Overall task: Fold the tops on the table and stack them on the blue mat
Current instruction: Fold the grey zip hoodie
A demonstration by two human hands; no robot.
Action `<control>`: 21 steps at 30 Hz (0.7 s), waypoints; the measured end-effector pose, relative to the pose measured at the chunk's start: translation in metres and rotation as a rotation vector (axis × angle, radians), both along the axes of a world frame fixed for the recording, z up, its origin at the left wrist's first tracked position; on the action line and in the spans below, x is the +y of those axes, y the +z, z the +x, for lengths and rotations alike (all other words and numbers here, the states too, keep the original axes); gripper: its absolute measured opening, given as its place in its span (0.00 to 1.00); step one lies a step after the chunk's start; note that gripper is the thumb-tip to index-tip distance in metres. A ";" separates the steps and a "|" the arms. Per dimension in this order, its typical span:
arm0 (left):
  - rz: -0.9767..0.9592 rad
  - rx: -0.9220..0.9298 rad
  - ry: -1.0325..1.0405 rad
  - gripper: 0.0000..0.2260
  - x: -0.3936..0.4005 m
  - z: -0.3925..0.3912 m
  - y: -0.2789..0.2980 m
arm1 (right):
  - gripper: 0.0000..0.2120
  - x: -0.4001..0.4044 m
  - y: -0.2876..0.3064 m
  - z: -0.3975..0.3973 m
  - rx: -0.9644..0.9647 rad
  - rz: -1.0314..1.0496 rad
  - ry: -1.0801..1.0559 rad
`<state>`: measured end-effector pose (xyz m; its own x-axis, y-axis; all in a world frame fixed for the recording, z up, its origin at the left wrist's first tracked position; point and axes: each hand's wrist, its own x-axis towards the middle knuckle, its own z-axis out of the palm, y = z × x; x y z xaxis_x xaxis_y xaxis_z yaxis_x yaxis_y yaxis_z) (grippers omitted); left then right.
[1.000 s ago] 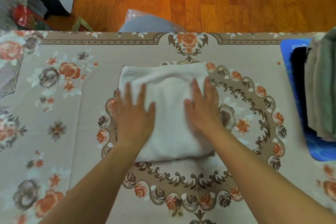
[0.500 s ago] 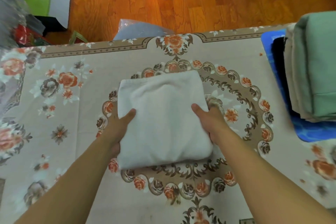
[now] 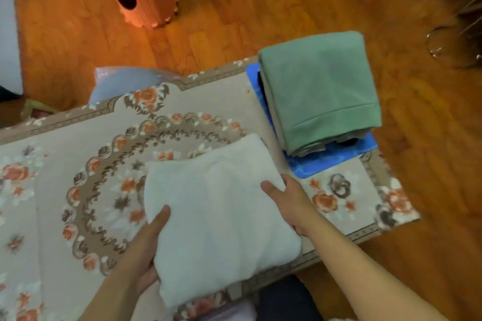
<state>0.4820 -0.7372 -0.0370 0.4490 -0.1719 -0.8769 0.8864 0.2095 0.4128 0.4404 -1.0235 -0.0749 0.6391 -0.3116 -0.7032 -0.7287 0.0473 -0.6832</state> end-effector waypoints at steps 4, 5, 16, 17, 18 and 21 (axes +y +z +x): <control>0.009 -0.210 0.002 0.19 -0.091 0.039 0.075 | 0.09 -0.099 0.080 0.044 -0.225 -0.166 -0.003; 0.000 -0.265 0.001 0.18 -0.117 0.051 0.090 | 0.09 -0.124 0.101 0.056 -0.269 -0.203 -0.006; -0.030 -0.341 -0.079 0.19 -0.326 0.154 -0.016 | 0.14 -0.328 0.027 0.149 -0.292 -0.252 -0.033; 0.012 -0.334 -0.086 0.19 -0.332 0.156 -0.034 | 0.14 -0.330 0.008 0.150 -0.255 -0.247 -0.026; 0.078 -0.347 -0.106 0.19 -0.337 0.157 -0.047 | 0.14 -0.330 -0.007 0.150 -0.237 -0.267 -0.016; 0.368 -0.503 -0.164 0.20 -0.343 0.164 -0.056 | 0.12 -0.330 -0.018 0.152 -0.281 -0.404 -0.038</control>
<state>0.6465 -1.0802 -0.0928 0.8141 -0.0013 -0.5807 0.5742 -0.1471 0.8054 0.5923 -1.3534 -0.0933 0.7696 -0.5507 -0.3233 -0.5165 -0.2391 -0.8222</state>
